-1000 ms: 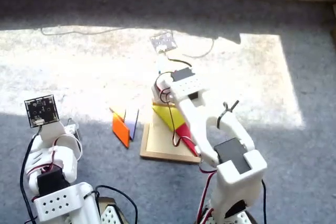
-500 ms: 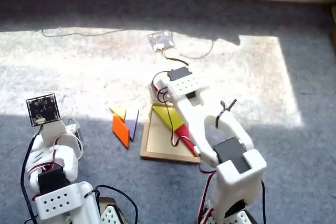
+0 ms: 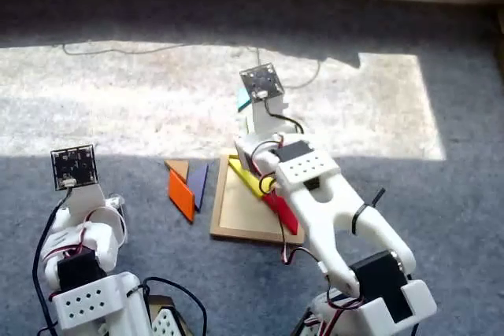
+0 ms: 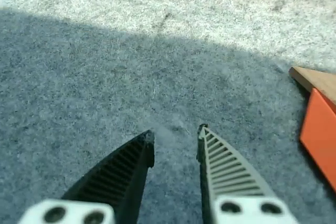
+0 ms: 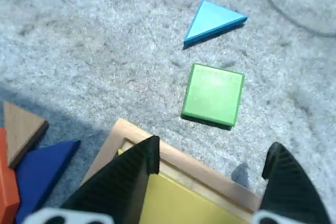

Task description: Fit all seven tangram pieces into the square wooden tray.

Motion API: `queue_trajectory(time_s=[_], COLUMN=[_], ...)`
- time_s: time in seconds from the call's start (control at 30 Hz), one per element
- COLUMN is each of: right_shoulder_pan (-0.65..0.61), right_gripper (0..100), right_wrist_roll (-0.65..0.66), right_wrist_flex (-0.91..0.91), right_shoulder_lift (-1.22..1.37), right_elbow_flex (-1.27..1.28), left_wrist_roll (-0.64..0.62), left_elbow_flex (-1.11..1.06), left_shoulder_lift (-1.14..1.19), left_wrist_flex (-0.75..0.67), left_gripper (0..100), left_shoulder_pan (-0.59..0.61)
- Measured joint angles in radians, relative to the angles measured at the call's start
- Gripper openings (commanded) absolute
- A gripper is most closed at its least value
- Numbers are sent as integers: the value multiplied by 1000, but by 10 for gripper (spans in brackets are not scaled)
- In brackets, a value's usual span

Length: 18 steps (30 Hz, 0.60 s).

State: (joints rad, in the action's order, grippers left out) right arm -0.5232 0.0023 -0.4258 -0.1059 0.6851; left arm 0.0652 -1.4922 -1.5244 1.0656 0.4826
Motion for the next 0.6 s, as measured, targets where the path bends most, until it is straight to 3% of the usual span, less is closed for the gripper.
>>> queue_trajectory(time_s=[0.2,0.43,0.6], right_shoulder_pan=[3,5,21], right_gripper=[311,311,304], right_wrist_roll=[0,0,0], right_wrist_flex=[255,281,281], right_shoulder_lift=[176,450,489], right_elbow_flex=[35,-193,-267], left_wrist_roll=[5,5,5], left_elbow_flex=[0,0,0], left_shoulder_lift=[-2,-2,-2], left_wrist_flex=[3,21,21], left_gripper=[144,144,144], left_shoulder_pan=[0,0,0])
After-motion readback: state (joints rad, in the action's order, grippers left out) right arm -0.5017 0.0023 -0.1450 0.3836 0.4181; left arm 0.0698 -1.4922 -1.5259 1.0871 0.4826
